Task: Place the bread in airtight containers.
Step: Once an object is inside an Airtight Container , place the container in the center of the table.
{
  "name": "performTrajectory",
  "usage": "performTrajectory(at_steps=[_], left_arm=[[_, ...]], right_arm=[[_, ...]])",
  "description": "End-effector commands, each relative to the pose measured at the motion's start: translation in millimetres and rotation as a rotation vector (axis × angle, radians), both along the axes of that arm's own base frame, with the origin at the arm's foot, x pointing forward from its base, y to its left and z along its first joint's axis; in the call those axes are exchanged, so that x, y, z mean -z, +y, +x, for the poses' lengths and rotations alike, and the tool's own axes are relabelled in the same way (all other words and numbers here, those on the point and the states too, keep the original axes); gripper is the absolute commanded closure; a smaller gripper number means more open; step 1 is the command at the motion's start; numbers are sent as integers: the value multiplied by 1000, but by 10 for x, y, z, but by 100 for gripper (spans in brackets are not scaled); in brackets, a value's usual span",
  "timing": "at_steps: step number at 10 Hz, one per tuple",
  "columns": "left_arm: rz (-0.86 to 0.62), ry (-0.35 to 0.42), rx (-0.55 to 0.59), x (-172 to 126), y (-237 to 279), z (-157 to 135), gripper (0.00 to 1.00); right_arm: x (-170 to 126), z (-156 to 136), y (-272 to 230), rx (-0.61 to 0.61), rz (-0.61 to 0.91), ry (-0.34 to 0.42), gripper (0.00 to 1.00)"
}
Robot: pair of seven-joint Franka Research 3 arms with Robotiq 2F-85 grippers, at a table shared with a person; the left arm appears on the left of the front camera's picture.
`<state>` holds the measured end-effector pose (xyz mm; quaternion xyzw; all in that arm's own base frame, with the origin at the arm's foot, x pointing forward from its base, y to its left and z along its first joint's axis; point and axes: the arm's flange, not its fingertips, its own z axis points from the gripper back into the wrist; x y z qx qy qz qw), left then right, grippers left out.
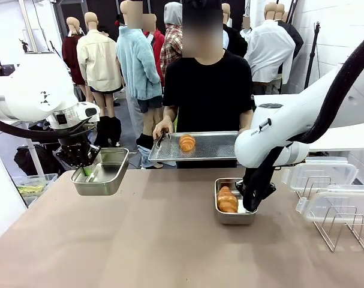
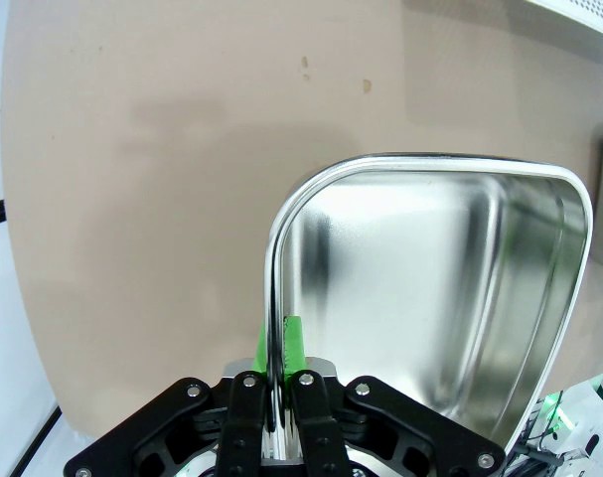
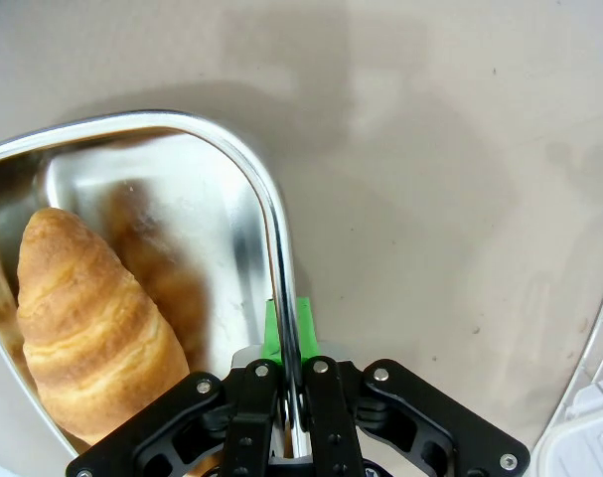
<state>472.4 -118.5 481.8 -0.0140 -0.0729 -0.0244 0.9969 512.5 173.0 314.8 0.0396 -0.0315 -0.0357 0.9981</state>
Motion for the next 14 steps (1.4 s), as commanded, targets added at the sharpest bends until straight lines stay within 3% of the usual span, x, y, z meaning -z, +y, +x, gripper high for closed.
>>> performTrajectory(at_steps=[1, 6, 13, 14], left_arm=[[0, -11, 0, -33, 6, 3, 100], [0, -11, 0, -33, 6, 3, 100], [0, -11, 0, -33, 6, 3, 100], [0, -11, 0, -33, 6, 3, 100]], right_arm=[[-53, 35, 22, 5, -24, -15, 92], [-77, 39, 12, 4, -40, -18, 0], [-535, 11, 86, -13, -90, -109, 0], [-435, 20, 5, -41, -43, -97, 0]])
